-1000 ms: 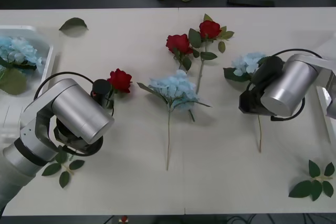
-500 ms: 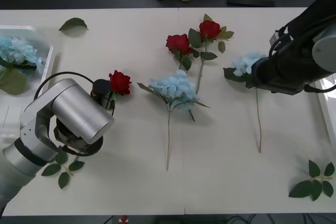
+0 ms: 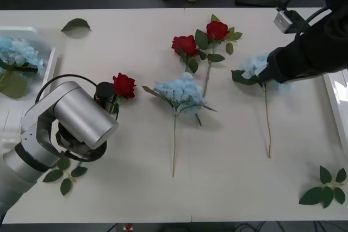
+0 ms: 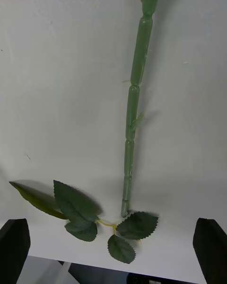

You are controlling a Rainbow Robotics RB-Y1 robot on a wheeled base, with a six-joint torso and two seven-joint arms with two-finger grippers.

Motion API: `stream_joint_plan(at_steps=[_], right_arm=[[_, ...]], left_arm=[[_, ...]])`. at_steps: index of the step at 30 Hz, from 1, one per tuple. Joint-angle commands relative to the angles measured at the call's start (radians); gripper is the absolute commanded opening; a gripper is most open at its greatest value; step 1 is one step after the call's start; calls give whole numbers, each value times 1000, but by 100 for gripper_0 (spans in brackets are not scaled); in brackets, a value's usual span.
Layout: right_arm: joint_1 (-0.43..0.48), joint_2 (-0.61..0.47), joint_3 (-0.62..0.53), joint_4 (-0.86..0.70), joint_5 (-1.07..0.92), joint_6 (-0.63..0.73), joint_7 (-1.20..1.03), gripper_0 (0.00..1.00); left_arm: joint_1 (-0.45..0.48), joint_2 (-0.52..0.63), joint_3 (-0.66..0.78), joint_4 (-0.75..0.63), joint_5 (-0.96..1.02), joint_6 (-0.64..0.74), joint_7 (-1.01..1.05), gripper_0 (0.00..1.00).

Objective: Place the red flowers into the right box and the blue flowers into the left box. If a person shows an open palm, hand one flower to the person first, then continue sorting.

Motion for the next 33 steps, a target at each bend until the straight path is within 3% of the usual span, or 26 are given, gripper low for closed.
stream_joint_plan(at_steps=[1, 11, 16, 19, 27, 33], right_arm=[[28, -44, -84, -74, -46, -31, 158, 66], [229, -46, -405, -255, -171, -50, 430, 66], [304, -4, -492, -321, -172, -77, 565, 66], [378, 39, -555, -352, -158, -119, 652, 66], [602, 65, -603, -400, -149, -449, 735, 66], [705, -7, -565, -424, -160, -657, 729, 66]], left_arm=[[-13, 7, 7, -27, -11, -3, 12, 100], [-52, -74, 113, -136, -18, 72, -107, 100], [-66, -80, 122, -152, -18, 72, -146, 100], [-66, -77, 128, -100, -20, -44, -167, 100], [-66, -80, 116, 101, -15, -331, -149, 100], [-67, -86, 111, 138, -17, -377, -130, 100]])
